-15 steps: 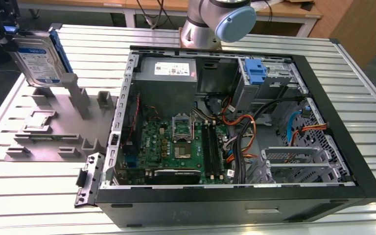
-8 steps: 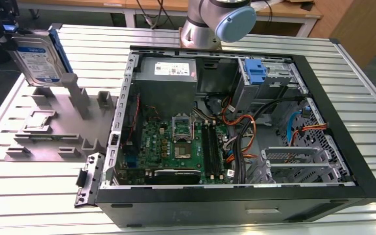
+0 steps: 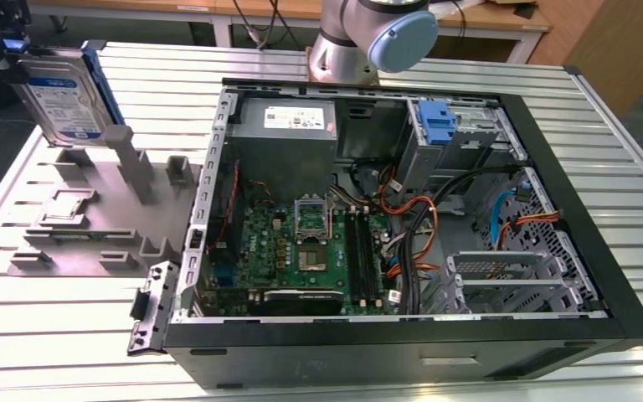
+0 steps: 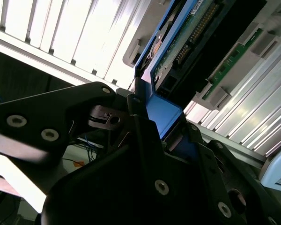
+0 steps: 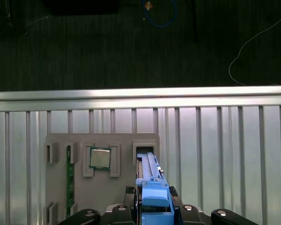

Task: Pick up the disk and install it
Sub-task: 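Pick up the disk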

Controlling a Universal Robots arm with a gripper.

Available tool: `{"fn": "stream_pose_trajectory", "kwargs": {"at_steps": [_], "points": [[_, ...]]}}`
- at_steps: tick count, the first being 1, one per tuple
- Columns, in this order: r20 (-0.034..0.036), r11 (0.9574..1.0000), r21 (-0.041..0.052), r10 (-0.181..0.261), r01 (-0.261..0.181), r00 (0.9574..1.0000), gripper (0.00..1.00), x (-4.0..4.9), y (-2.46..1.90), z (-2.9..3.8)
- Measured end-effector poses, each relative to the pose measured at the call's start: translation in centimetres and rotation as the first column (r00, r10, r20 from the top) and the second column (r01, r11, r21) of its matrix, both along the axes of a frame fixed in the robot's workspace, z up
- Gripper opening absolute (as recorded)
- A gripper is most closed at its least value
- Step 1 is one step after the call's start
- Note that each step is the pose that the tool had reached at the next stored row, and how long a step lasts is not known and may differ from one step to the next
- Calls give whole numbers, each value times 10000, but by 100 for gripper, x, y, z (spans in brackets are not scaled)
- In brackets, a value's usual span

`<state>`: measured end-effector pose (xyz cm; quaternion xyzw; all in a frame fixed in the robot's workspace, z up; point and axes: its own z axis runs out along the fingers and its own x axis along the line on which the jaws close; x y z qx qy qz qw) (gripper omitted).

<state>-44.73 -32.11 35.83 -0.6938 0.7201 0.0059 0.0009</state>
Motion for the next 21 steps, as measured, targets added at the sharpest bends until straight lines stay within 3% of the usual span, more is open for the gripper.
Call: {"fn": "stream_pose_trajectory", "kwargs": {"at_steps": [21], "points": [[-1, 10000, -1, 0, 0, 10000, 37, 0, 0, 90]]}}
